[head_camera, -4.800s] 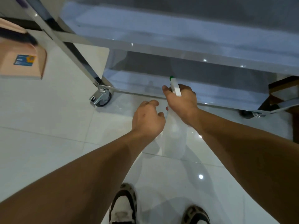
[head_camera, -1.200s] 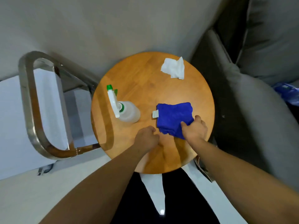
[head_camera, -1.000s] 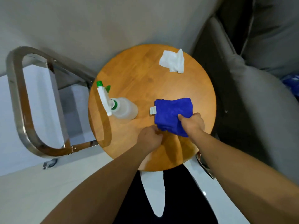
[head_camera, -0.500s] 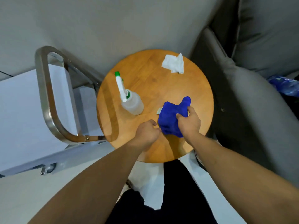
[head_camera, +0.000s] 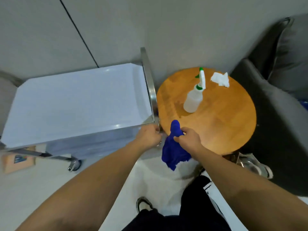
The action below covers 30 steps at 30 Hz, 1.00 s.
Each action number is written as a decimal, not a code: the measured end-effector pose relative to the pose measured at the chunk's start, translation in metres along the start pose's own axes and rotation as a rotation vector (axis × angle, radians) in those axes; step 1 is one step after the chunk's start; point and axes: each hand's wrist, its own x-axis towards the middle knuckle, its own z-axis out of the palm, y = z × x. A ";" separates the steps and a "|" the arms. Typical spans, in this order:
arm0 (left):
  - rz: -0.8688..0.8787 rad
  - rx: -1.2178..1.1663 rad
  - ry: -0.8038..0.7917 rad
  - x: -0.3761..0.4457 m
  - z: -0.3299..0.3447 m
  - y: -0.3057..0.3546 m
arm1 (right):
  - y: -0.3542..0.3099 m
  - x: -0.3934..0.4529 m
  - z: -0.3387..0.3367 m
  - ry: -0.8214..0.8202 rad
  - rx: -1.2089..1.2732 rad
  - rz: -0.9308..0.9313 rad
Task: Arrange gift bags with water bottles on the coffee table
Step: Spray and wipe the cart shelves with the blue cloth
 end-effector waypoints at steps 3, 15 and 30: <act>-0.081 -0.029 0.151 -0.023 -0.048 -0.060 | -0.047 -0.023 0.053 -0.157 -0.082 -0.040; -0.148 -0.117 0.391 -0.028 -0.151 -0.157 | -0.217 0.002 0.121 0.038 0.009 -0.294; -0.107 0.095 0.300 0.109 -0.152 -0.175 | -0.199 0.112 0.200 -0.005 -0.920 -0.440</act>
